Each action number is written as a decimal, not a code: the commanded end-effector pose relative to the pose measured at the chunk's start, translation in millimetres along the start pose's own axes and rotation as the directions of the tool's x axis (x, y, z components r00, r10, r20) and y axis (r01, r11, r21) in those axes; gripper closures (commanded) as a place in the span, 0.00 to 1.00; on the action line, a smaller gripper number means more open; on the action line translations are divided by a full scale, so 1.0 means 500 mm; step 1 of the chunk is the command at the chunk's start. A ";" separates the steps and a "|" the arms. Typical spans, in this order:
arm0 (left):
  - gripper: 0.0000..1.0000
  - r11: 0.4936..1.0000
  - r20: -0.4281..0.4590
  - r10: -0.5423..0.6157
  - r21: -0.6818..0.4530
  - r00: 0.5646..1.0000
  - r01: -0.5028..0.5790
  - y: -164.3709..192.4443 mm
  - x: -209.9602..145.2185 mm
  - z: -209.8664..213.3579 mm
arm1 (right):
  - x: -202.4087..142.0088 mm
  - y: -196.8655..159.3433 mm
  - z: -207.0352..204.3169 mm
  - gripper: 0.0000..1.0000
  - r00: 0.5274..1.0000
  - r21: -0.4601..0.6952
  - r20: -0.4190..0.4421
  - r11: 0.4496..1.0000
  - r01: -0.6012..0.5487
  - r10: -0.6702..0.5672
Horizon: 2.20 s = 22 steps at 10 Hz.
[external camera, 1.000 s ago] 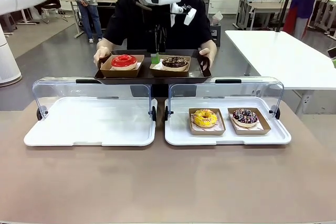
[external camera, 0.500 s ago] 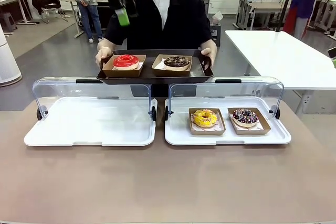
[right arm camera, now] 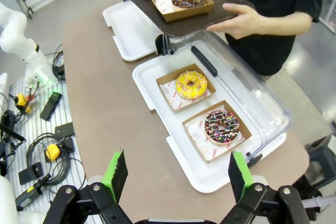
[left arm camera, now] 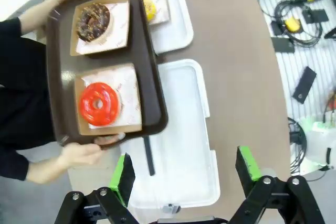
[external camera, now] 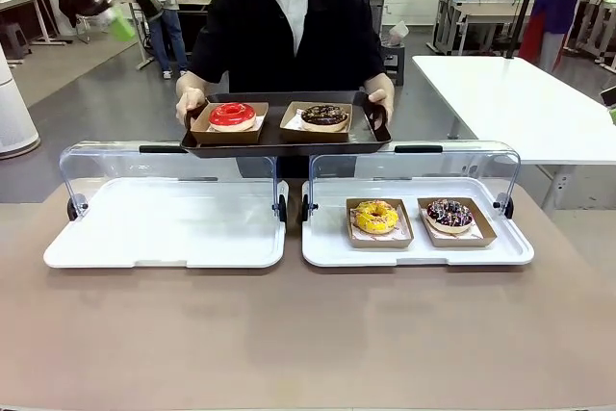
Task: Provide the desired donut to the person.
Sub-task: Place the picked Paper togo box onto the Handle tray extended by the person.
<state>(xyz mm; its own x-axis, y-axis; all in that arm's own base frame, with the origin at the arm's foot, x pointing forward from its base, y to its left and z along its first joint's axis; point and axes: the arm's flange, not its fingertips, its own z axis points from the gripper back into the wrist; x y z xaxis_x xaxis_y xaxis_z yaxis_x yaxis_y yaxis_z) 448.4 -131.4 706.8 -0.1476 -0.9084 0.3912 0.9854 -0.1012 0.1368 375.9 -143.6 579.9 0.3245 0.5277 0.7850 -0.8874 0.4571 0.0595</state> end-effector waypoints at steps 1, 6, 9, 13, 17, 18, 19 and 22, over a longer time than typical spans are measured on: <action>0.00 1.000 0.021 0.014 0.023 1.000 -0.014 -0.064 -0.062 -0.038 | 0.003 -0.004 0.000 0.00 0.999 0.007 0.031 1.000 -0.014 0.014; 0.00 0.992 0.084 0.108 0.050 0.991 -0.113 -0.075 -0.167 -0.041 | 0.003 -0.004 0.000 0.00 0.999 0.007 0.031 1.000 -0.014 0.014; 0.00 0.992 0.037 0.128 0.000 0.991 -0.128 -0.076 -0.179 -0.028 | 0.003 -0.004 0.000 0.00 0.999 0.007 0.031 1.000 -0.014 0.014; 0.00 0.992 0.037 0.128 0.000 0.991 -0.128 -0.076 -0.179 -0.028 | 0.003 -0.004 0.000 0.00 0.999 0.007 0.031 1.000 -0.014 0.014; 0.00 0.992 0.037 0.128 0.000 0.991 -0.128 -0.076 -0.179 -0.028 | 0.003 -0.004 0.000 0.00 0.999 0.007 0.031 1.000 -0.014 0.014; 0.00 0.992 0.037 0.128 0.000 0.991 -0.128 -0.076 -0.179 -0.028 | 0.003 -0.004 0.000 0.00 0.999 0.007 0.031 1.000 -0.014 0.014; 0.00 0.992 0.037 0.128 0.000 0.991 -0.128 -0.076 -0.179 -0.028 | 0.003 -0.004 0.000 0.00 0.999 0.007 0.031 1.000 -0.014 0.014; 0.00 0.992 0.037 0.128 0.000 0.991 -0.128 -0.076 -0.179 -0.028 | 0.003 -0.004 0.000 0.00 0.999 0.007 0.031 1.000 -0.014 0.014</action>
<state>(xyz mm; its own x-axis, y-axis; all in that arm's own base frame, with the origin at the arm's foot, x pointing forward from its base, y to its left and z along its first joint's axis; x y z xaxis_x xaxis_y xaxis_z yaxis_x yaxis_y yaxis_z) 426.8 -53.2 653.0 -0.0254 -0.8971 0.4412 0.9955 0.0177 0.0932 375.9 -143.5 579.9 0.3235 0.5282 0.7851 -0.8878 0.4565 0.0587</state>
